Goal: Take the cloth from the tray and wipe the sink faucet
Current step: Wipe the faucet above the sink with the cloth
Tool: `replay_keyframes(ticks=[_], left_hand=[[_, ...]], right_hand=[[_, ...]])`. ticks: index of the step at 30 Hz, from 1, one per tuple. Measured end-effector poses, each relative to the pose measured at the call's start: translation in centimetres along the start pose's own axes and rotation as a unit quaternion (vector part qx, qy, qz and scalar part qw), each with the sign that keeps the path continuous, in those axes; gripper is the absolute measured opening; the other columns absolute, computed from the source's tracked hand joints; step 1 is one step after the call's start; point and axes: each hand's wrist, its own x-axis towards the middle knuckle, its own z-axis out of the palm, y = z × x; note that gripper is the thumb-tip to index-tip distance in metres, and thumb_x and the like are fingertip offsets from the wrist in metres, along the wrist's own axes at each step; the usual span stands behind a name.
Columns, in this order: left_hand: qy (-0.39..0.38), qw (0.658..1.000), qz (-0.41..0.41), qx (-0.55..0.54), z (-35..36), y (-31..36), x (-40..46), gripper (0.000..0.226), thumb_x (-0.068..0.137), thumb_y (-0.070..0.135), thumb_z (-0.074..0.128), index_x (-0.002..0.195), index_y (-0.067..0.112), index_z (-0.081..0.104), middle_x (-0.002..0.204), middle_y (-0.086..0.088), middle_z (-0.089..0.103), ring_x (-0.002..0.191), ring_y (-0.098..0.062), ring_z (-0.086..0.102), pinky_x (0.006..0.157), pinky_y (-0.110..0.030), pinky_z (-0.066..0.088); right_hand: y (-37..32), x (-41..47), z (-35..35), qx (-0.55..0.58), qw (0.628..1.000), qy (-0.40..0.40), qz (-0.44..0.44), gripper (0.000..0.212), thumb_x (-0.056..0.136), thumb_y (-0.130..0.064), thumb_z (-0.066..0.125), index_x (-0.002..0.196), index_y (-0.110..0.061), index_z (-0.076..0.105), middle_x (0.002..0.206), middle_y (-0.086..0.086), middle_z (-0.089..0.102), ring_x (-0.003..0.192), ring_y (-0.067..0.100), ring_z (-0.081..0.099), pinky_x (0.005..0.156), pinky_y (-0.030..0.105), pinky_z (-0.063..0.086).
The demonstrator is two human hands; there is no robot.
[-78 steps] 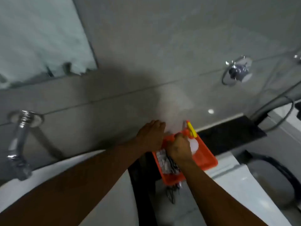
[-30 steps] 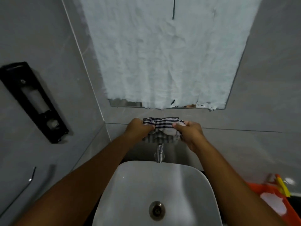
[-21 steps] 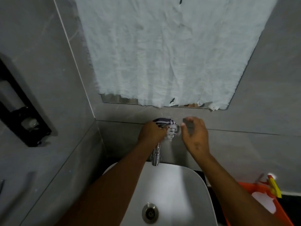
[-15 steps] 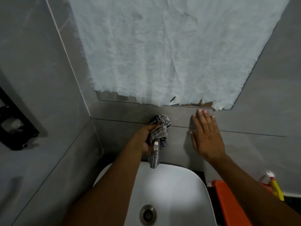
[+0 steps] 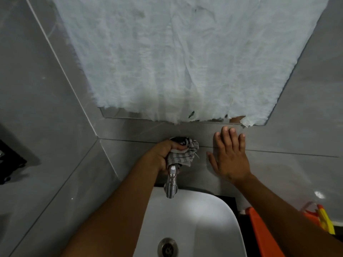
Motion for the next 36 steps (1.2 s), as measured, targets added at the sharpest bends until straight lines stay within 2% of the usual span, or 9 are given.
replay_keyframes(ticks=[3,7,12,16,19,21,26,32,36], left_hand=[[0.087,0.99,0.053,0.099,1.9,-0.2,-1.7,0.017,0.086,0.012,0.067,0.079,0.003,0.078,0.075,-0.003,0.081,0.059,-0.021,0.076,0.045,-0.023,0.056],[0.294,0.883,0.213,0.298,3.5,-4.7,-3.5,0.039,0.087,0.029,0.069,0.114,0.004,0.059,0.093,-0.006,0.074,0.084,-0.025,0.073,0.072,-0.033,0.06],[0.262,0.903,0.324,0.106,2.8,-14.1,-5.7,0.04,0.081,0.017,0.081,0.116,0.023,0.062,0.113,0.003,0.072,0.102,-0.009,0.07,0.091,-0.037,0.062],[0.133,0.95,0.26,-0.109,0.9,-15.8,-5.1,0.045,0.077,-0.004,0.077,0.119,0.009,0.068,0.115,-0.016,0.074,0.105,-0.033,0.072,0.087,-0.05,0.062],[-0.059,0.937,0.219,-0.266,0.2,-15.8,-5.5,0.024,0.083,0.003,0.062,0.105,-0.003,0.065,0.093,-0.022,0.069,0.088,-0.033,0.069,0.076,-0.039,0.062],[-0.095,0.941,0.189,-0.263,0.1,-15.5,-6.0,0.033,0.086,0.008,0.06,0.117,-0.003,0.058,0.091,-0.021,0.061,0.078,-0.028,0.065,0.069,-0.037,0.059],[0.073,0.974,0.213,-0.016,-0.5,-12.6,-5.9,0.033,0.091,0.021,0.07,0.118,0.003,0.071,0.114,-0.024,0.072,0.111,-0.037,0.068,0.104,-0.052,0.052],[0.192,0.969,0.126,0.092,0.8,-6.1,-4.5,0.042,0.077,0.044,0.08,0.104,0.013,0.072,0.09,0.0,0.073,0.085,-0.02,0.07,0.062,-0.029,0.052],[0.186,0.974,0.118,0.062,1.0,-1.5,-2.0,0.052,0.071,0.031,0.089,0.11,0.002,0.073,0.094,-0.012,0.079,0.073,-0.023,0.075,0.063,-0.029,0.06]], right_hand=[[-0.3,0.1,-0.7,0.007,1.0,-0.016,0.01,0.091,0.09,-0.046,0.053,0.157,-0.01,0.004,0.166,0.013,-0.006,0.154,0.03,-0.01,0.124,0.054,-0.003],[-0.8,0.3,-1.5,0.004,0.999,-0.036,0.026,0.092,0.089,-0.043,0.057,0.157,-0.007,0.007,0.162,0.02,0.009,0.154,0.031,-0.011,0.123,0.056,-0.001],[-1.0,0.5,-2.4,-0.009,0.997,-0.073,0.032,0.089,0.088,-0.043,0.057,0.156,-0.005,0.013,0.163,0.019,0.006,0.153,0.029,-0.016,0.123,0.052,-0.008],[-1.1,0.6,-2.9,-0.018,0.996,-0.086,0.033,0.09,0.088,-0.042,0.057,0.156,-0.005,0.011,0.163,0.02,0.005,0.152,0.029,-0.019,0.122,0.052,-0.009],[-1.0,0.6,-3.0,-0.026,0.995,-0.093,0.032,0.093,0.088,-0.043,0.057,0.156,-0.006,0.005,0.163,0.02,0.002,0.152,0.029,-0.02,0.122,0.052,-0.01],[-1.0,0.6,-3.0,-0.03,0.995,-0.09,0.03,0.095,0.088,-0.043,0.056,0.156,-0.008,0.0,0.163,0.02,0.002,0.152,0.03,-0.019,0.122,0.051,-0.01],[-1.0,0.5,-2.9,-0.025,0.995,-0.087,0.03,0.089,0.087,-0.041,0.058,0.155,-0.004,0.016,0.163,0.021,0.007,0.152,0.03,-0.017,0.123,0.053,-0.008],[-1.1,0.5,-2.4,-0.014,0.997,-0.073,0.032,0.093,0.084,-0.042,0.059,0.155,-0.004,0.011,0.165,0.017,-0.005,0.152,0.03,-0.018,0.122,0.053,-0.009],[-1.0,0.3,-1.9,-0.009,0.998,-0.063,0.027,0.096,0.083,-0.043,0.059,0.155,-0.005,0.009,0.164,0.01,-0.024,0.152,0.03,-0.018,0.122,0.053,-0.009]])
